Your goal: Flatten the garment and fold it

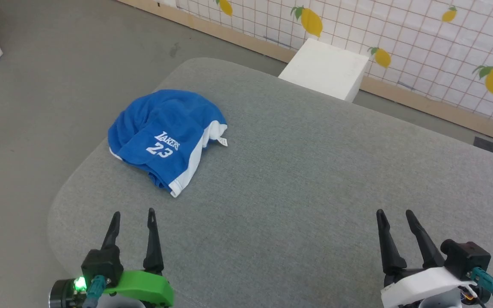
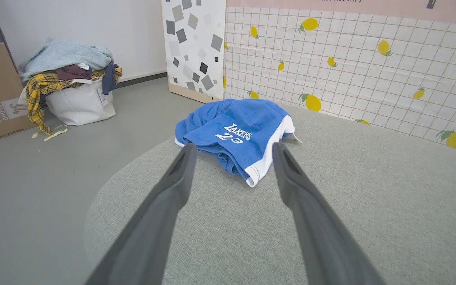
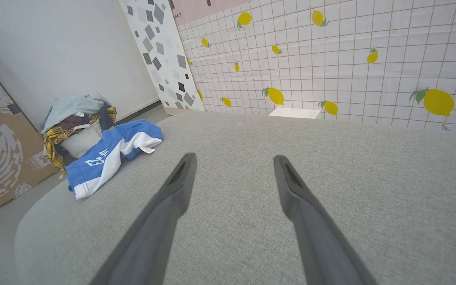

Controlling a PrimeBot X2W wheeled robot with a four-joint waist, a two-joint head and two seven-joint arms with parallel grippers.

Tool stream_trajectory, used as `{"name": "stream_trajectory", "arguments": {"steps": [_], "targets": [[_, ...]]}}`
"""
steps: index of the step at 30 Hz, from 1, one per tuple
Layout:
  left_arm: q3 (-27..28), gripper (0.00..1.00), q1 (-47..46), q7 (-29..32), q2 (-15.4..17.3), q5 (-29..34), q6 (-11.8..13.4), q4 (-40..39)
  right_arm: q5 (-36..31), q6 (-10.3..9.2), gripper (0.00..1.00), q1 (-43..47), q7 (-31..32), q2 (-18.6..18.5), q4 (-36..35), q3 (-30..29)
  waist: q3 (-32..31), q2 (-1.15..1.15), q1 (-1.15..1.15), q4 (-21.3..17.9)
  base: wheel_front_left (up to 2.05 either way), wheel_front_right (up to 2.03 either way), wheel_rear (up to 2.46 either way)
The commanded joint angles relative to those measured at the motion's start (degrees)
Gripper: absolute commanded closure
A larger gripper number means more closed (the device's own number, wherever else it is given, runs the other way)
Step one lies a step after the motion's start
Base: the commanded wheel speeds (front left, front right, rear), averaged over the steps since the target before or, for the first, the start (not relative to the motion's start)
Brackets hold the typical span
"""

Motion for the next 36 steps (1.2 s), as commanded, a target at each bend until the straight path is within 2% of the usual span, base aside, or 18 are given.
{"name": "stream_trajectory", "arguments": {"steps": [1, 5, 9, 10, 11, 17, 23, 30, 36], "targets": [[0.3, 0.0, -0.1, -0.3, 0.0, -0.5, -0.2, 0.1, 0.2, -0.09, 0.0, -0.2, -0.3, 0.0, 0.1, -0.2, 0.3, 0.0, 0.0, -0.4, 0.0, 0.0, 0.0], [2.4, 0.0, -5.2, -0.2, 2.2, -2.8, -2.4, 2.1, -0.6, -0.09, 0.0, -0.5, -0.3, 0.0, -0.1, -0.5, 1.6, 0.0, 0.0, -1.2, 0.0, 0.0, 0.0], [5.9, 0.0, -13.4, 2.8, 6.0, -6.5, -4.9, 4.8, -2.5, -0.09, 0.0, -1.6, -0.3, 0.0, -0.4, -1.1, 4.6, 0.0, 0.0, -3.1, 0.0, 0.0, 0.0], [7.5, 0.0, -19.6, 6.8, 9.2, -9.4, -7.3, 7.6, -4.3, -0.09, 0.0, -2.8, 0.6, 0.0, -1.5, -2.1, 7.9, 0.0, 0.0, -4.5, 0.0, 0.0, 0.0], [7.6, 0.0, -22.0, 8.6, 9.9, -10.7, -8.3, 8.1, -5.1, -0.09, 0.0, -3.3, 1.1, 0.0, -2.2, -2.5, 9.5, 0.0, 0.0, -5.0, 0.0, 0.0, 0.0], [9.1, 0.0, -33.0, 19.8, 13.0, -18.6, -10.6, 13.2, -9.3, -0.09, 0.0, -6.1, 4.5, 0.0, -7.3, -4.5, 18.4, 0.0, 0.0, -8.1, 0.0, 0.0, 0.0], [9.3, 0.0, -39.3, 29.1, 16.2, -21.2, -10.5, 19.3, -11.8, -0.09, 0.0, -8.8, 7.1, 0.0, -12.0, -6.2, 25.7, 0.0, 0.0, -11.2, 0.0, 0.0, 0.0], [7.6, 0.0, -41.9, 40.6, 16.4, -22.6, -8.3, 25.6, -13.5, -0.09, 0.0, -9.1, 8.5, 0.0, -15.1, -7.7, 30.0, 0.0, 0.0, -12.8, 0.0, 0.0, 0.0], [6.6, 0.0, -41.7, 46.0, 16.2, -23.3, -7.5, 30.4, -13.9, -0.09, 0.0, -9.2, 8.9, 0.0, -16.3, -8.1, 31.1, 0.0, 0.0, -13.1, 0.0, 0.0, 0.0]]}}
